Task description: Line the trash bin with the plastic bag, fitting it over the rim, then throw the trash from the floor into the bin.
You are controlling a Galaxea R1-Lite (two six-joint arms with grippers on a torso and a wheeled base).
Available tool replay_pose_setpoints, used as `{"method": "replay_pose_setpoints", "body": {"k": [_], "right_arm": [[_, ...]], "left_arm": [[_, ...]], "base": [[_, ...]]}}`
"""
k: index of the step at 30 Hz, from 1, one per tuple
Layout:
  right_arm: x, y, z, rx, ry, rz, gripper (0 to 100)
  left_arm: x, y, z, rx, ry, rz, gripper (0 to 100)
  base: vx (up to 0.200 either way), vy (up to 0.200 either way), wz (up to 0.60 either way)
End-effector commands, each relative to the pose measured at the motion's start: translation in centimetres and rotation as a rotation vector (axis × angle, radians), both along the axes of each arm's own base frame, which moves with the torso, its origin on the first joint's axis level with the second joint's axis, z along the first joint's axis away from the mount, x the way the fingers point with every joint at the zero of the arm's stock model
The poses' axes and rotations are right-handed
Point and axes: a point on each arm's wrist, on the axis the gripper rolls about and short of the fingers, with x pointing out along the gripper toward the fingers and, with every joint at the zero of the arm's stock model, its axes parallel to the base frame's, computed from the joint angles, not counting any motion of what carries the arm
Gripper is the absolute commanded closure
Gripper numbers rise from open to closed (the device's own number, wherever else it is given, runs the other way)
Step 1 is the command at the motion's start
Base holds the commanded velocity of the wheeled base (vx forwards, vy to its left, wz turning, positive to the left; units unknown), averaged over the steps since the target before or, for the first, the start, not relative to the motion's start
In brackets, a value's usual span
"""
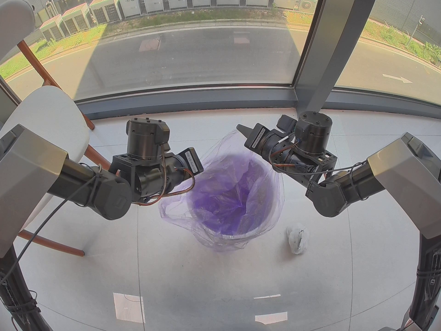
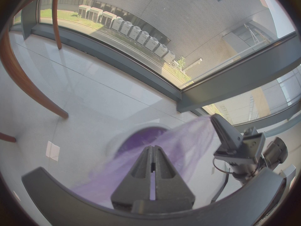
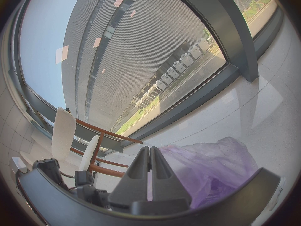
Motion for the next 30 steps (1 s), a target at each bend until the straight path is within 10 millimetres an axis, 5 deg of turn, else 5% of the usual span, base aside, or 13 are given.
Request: {"method": "replay_pose_setpoints", "body": {"k": [1, 8, 11, 15, 24, 30], "right_arm": [[-0.3, -0.4, -0.5, -0.014, 0.023, -0.004, 100], [-3.1, -0.8, 0.5, -0.023, 0.037, 0.03, 100], [-5.3, -1.1, 1.4, -0.031, 0.054, 0.062, 100], [-7.7, -0.9, -0.2, -0.073, 0.113, 0.1, 100], [-8.1, -1.8, -2.1, -0.122, 0.169, 0.079, 100], [-6.3, -2.1, -3.1, -0.168, 0.138, 0.044, 100]], "left_arm": [[1.1, 2.3, -0.2, 0.027, -0.008, 0.057, 100], [-0.1, 2.1, 3.7, 0.022, -0.121, 0.018, 100], [-1.9, 0.4, 5.9, 0.028, -0.169, -0.057, 100], [-5.3, -0.3, 9.0, 0.012, -0.137, -0.188, 100], [-9.4, -1.5, 5.8, 0.101, 0.086, -0.352, 100], [-9.5, -1.8, -1.2, 0.267, 0.247, -0.406, 100]], "base": [[0.0, 0.0, 0.0], [0.0, 0.0, 0.0], [0.0, 0.0, 0.0], [0.0, 0.0, 0.0], [0.0, 0.0, 0.0], [0.0, 0.0, 0.0]]}}
